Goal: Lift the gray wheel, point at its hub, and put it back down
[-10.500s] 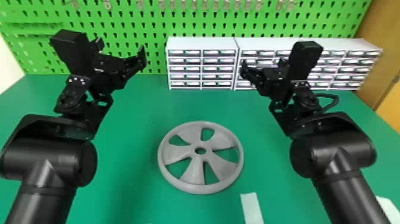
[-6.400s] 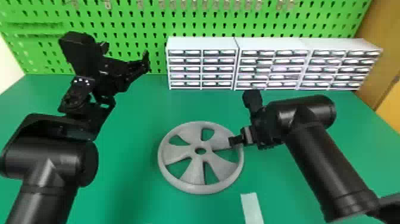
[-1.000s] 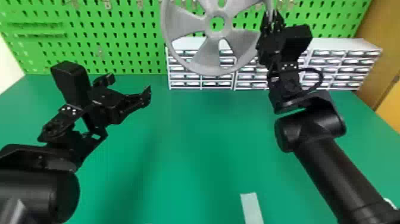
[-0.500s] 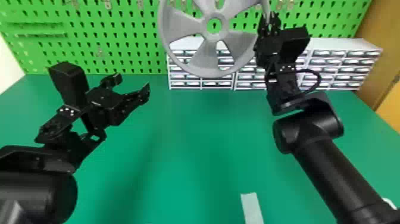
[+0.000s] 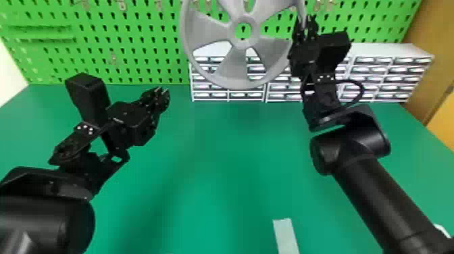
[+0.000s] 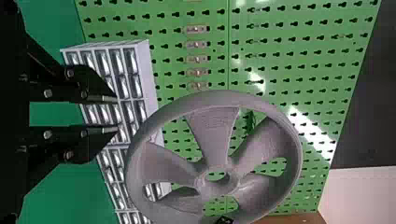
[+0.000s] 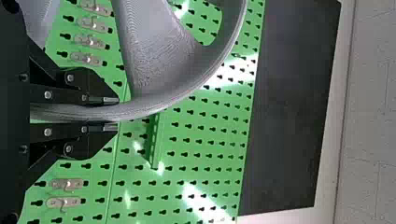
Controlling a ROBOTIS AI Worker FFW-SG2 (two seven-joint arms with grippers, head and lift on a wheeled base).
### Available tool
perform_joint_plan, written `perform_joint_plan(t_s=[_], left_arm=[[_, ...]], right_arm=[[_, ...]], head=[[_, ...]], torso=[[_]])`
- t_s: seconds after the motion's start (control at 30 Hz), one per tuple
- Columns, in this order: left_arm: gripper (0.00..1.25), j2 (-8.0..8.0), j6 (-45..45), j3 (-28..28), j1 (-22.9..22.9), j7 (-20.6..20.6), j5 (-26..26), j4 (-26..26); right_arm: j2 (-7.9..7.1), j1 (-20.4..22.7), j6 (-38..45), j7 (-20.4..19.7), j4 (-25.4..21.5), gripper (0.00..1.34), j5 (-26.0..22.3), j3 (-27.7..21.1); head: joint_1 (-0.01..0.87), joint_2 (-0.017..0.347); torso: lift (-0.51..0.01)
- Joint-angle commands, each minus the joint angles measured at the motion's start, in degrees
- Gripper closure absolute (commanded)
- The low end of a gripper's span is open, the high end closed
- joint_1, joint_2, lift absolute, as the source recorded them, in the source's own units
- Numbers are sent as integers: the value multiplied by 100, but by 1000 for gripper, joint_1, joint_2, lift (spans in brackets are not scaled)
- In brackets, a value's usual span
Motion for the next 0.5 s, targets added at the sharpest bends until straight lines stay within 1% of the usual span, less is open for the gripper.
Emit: perform_joint_plan(t_s=[0.0, 0.1, 0.3, 0.47], left_arm=[[1223, 14, 0, -23, -16, 2, 75, -1], [1223, 49, 9, -76, -42, 2, 93, -1], [1223, 49, 9, -155, -121, 2, 93, -1], [1223, 67, 9, -393, -262, 72, 146, 26]], right_arm=[[-9, -22, 1, -1, 0, 1311, 0, 3], [-9, -22, 9, -1, 0, 1311, 9, 3], [0, -48, 45, -1, 0, 1311, 44, 12], [26, -75, 97, -1, 0, 1312, 70, 47]], head=[[692, 48], [692, 48], [692, 48], [692, 48]], torso=[[-88], [-88], [-88], [-88]])
